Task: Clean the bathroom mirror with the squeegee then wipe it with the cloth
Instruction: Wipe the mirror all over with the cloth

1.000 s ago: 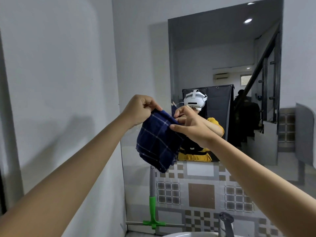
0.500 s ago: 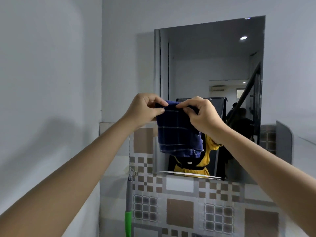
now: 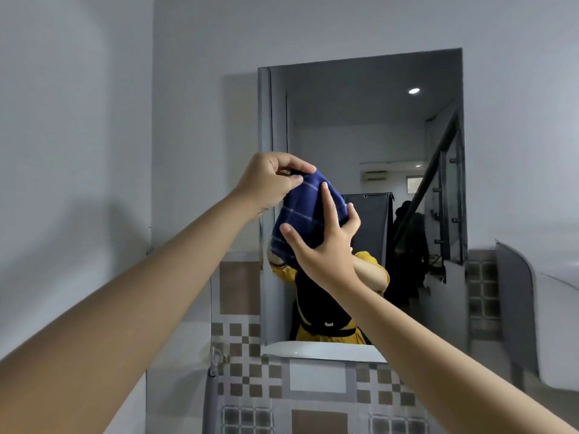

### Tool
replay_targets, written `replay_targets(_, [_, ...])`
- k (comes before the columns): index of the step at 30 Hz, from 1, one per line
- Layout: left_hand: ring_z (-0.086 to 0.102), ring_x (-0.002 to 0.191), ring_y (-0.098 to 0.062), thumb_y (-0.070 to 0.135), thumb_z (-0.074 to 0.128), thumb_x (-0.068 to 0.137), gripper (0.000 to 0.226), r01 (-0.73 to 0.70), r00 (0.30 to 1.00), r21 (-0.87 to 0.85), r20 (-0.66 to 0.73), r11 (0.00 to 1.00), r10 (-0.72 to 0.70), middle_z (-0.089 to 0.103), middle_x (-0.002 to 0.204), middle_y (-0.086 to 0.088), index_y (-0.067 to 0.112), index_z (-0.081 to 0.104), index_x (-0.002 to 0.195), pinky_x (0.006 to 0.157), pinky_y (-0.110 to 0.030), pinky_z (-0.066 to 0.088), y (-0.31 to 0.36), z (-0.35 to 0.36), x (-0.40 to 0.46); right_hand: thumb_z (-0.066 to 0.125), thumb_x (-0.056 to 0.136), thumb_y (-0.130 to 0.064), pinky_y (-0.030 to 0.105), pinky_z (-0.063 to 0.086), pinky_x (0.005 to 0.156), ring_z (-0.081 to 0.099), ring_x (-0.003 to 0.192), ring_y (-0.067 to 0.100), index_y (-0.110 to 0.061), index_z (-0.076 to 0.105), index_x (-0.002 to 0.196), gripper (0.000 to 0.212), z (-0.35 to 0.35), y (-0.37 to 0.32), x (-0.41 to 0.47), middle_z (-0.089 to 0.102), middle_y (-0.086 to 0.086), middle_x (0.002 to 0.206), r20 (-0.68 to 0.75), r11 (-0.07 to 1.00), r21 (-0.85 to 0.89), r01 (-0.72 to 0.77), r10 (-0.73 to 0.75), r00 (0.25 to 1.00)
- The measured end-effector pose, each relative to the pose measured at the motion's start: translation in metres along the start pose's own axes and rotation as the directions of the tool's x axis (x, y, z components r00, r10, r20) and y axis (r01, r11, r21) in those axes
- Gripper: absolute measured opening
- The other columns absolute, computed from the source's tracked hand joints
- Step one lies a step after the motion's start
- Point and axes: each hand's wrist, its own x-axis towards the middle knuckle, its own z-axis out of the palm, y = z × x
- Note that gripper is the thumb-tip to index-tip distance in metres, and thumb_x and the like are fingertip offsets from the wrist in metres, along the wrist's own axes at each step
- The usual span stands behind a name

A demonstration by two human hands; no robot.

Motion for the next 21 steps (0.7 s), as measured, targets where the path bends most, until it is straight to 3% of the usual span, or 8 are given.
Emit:
replay_targets(4, [0.066, 0.089, -0.016, -0.005, 0.056, 0.084, 0.025, -0.041, 0.999, -0.091, -0.018, 0.995, 0.039, 0.070, 0.090, 0.001, 0.015, 0.071, 0.088, 0.086, -0.037, 0.055, -0.004, -0.015, 0.026, 0.068, 0.080, -0.040, 0.044, 0.033, 0.111, 0.022, 0.137, 0.025, -0.048, 0.021, 0.143, 0.079, 0.021, -0.003, 0.030, 0.002, 0.004, 0.150, -0.175, 0.996, 0.015, 0.093, -0.089, 0.981])
replay_targets(7, [0.067, 0.091, -0.015, -0.004, 0.058, 0.084, 0.026, -0.054, 0.998, -0.093, -0.036, 0.994, 0.051, 0.071, 0.093, 0.000, 0.018, 0.071, 0.087, 0.085, -0.036, 0.055, -0.014, -0.028, 0.051, 0.065, 0.085, -0.032, 0.037, 0.037, 0.108, 0.026, 0.133, 0.025, -0.037, 0.030, 0.144, 0.069, 0.026, -0.001, 0.064, 0.011, 0.009, 0.145, -0.203, 0.981, -0.055, 0.184, -0.192, 0.960])
replay_targets(11, [0.065, 0.085, 0.000, 0.002, 0.057, 0.087, 0.025, -0.090, 0.992, -0.084, -0.097, 0.992, 0.082, 0.068, 0.104, 0.000, 0.015, 0.066, 0.107, 0.075, -0.016, 0.052, -0.024, -0.039, 0.079, 0.060, 0.088, -0.031, 0.037, 0.042, 0.101, 0.033, 0.124, 0.034, -0.029, 0.037, 0.144, 0.060, 0.016, 0.009, 0.116, 0.020, 0.015, 0.138, -0.147, 0.894, -0.322, 0.311, -0.372, 0.917])
replay_targets(13, [0.059, 0.094, 0.004, 0.009, 0.056, 0.089, 0.034, -0.093, 0.984, 0.063, -0.144, 0.994, 0.101, 0.061, 0.119, -0.002, 0.015, 0.056, 0.123, 0.079, -0.011, 0.045, -0.035, -0.041, 0.085, 0.058, 0.089, -0.034, 0.041, 0.046, 0.095, 0.035, 0.121, 0.037, -0.029, 0.038, 0.143, 0.058, 0.009, 0.009, 0.146, 0.022, 0.018, 0.137, -0.141, 0.837, -0.443, 0.322, -0.419, 0.897])
replay_targets(16, [0.041, 0.124, -0.011, 0.022, 0.062, 0.086, 0.058, -0.117, 0.981, 0.362, -0.105, 0.925, 0.165, 0.043, 0.140, -0.005, 0.013, 0.039, 0.137, 0.098, -0.023, 0.032, -0.066, -0.042, 0.087, 0.056, 0.089, -0.044, 0.049, 0.049, 0.091, 0.038, 0.118, 0.038, -0.030, 0.036, 0.143, 0.059, 0.004, -0.004, 0.191, 0.025, 0.019, 0.137, -0.125, 0.765, -0.568, 0.305, -0.446, 0.886])
replay_targets(19, [0.018, 0.140, -0.025, 0.046, 0.066, 0.077, 0.090, -0.148, 0.984, 0.671, 0.026, 0.726, 0.177, 0.016, 0.155, -0.005, 0.015, 0.017, 0.146, 0.113, -0.048, 0.017, -0.098, -0.045, 0.089, 0.051, 0.089, -0.051, 0.052, 0.046, 0.092, 0.039, 0.116, 0.040, -0.032, 0.032, 0.144, 0.062, 0.011, -0.026, 0.232, 0.027, 0.020, 0.139, -0.072, 0.649, -0.693, 0.315, -0.497, 0.865])
replay_targets(21, [0.002, 0.143, -0.023, 0.060, 0.063, 0.073, 0.105, -0.152, 0.987, 0.783, 0.088, 0.603, 0.135, -0.004, 0.158, -0.001, 0.019, 0.000, 0.147, 0.112, -0.058, 0.005, -0.114, -0.047, 0.091, 0.046, 0.090, -0.056, 0.051, 0.038, 0.096, 0.035, 0.119, 0.040, -0.034, 0.028, 0.146, 0.063, 0.019, -0.041, 0.254, 0.023, 0.019, 0.145, -0.029, 0.549, -0.782, 0.295, -0.504, 0.863])
